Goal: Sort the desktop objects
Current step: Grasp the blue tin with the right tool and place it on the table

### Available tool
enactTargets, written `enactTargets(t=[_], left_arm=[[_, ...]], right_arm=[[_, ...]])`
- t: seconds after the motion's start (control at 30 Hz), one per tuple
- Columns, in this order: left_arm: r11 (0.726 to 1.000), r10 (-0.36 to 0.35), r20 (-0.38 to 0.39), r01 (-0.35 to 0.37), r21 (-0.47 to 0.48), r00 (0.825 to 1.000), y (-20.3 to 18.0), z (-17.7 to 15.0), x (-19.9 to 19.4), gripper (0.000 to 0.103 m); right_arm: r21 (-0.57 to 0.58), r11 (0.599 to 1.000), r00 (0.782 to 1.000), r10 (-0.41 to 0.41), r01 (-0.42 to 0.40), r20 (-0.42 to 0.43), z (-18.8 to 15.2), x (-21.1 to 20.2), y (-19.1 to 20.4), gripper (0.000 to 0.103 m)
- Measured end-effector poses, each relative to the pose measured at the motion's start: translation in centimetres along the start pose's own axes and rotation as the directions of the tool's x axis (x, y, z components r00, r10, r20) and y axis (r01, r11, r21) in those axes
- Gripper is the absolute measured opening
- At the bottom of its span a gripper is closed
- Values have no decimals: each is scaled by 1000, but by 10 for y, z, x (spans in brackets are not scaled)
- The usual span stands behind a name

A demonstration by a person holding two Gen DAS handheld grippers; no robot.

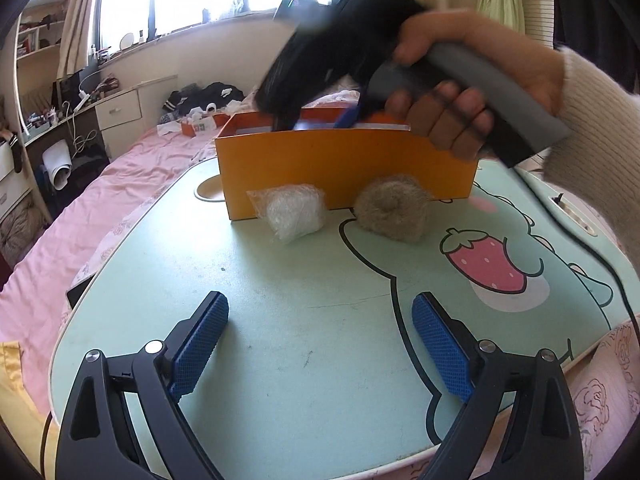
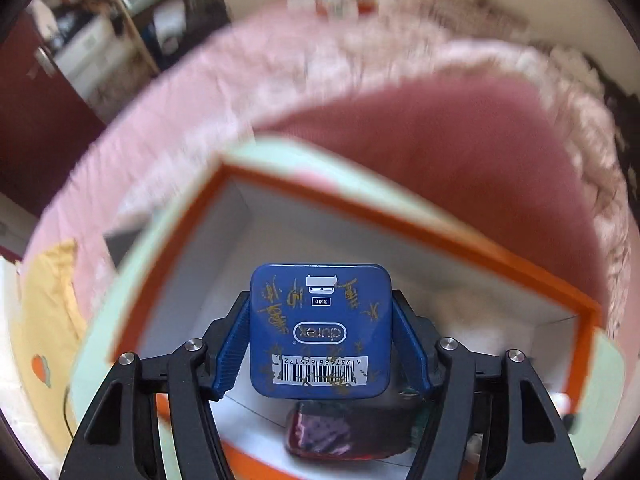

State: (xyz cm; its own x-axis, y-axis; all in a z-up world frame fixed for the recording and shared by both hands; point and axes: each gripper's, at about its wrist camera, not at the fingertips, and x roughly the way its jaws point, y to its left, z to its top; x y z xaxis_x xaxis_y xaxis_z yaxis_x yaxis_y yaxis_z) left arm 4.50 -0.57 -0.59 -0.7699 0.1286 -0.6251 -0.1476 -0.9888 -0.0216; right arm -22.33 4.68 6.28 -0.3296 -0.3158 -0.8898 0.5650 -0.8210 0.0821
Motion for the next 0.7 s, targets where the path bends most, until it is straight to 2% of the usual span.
enactTargets(t=[0.07,0.17,0.27,0.37,0.43,0.5,0.57,0.7], left_arm=[[1000,0,1,0,0,1000,0,0,0,93],[1000,1,1,-1,0,1000,0,0,0,93],[1000,0,3,0,0,1000,-1,0,0,93],[1000,1,2,-1,0,1000,-1,0,0,93],[1000,1,2,-1,0,1000,-1,0,0,93],[1000,1,2,-1,1,1000,-1,0,0,93],[1000,2,2,-2,1,1000,-2,0,-1,93],[1000,3,2,-3,1,1000,-2,0,-1,93]], right_arm=[[22,999,993,40,-43,107,-5,-36,-5,65],[21,995,970,95,-102,222,-22,-88,-9,65],[12,992,959,121,-128,256,-51,-122,-6,65],[22,993,967,109,-117,232,-89,-134,-13,65],[42,996,974,64,-74,216,-117,-133,-18,65],[87,996,991,27,-38,134,-144,-108,-28,65],[125,992,997,27,-36,69,-160,-83,-37,65],[180,983,999,38,-44,37,-170,-51,-42,66]])
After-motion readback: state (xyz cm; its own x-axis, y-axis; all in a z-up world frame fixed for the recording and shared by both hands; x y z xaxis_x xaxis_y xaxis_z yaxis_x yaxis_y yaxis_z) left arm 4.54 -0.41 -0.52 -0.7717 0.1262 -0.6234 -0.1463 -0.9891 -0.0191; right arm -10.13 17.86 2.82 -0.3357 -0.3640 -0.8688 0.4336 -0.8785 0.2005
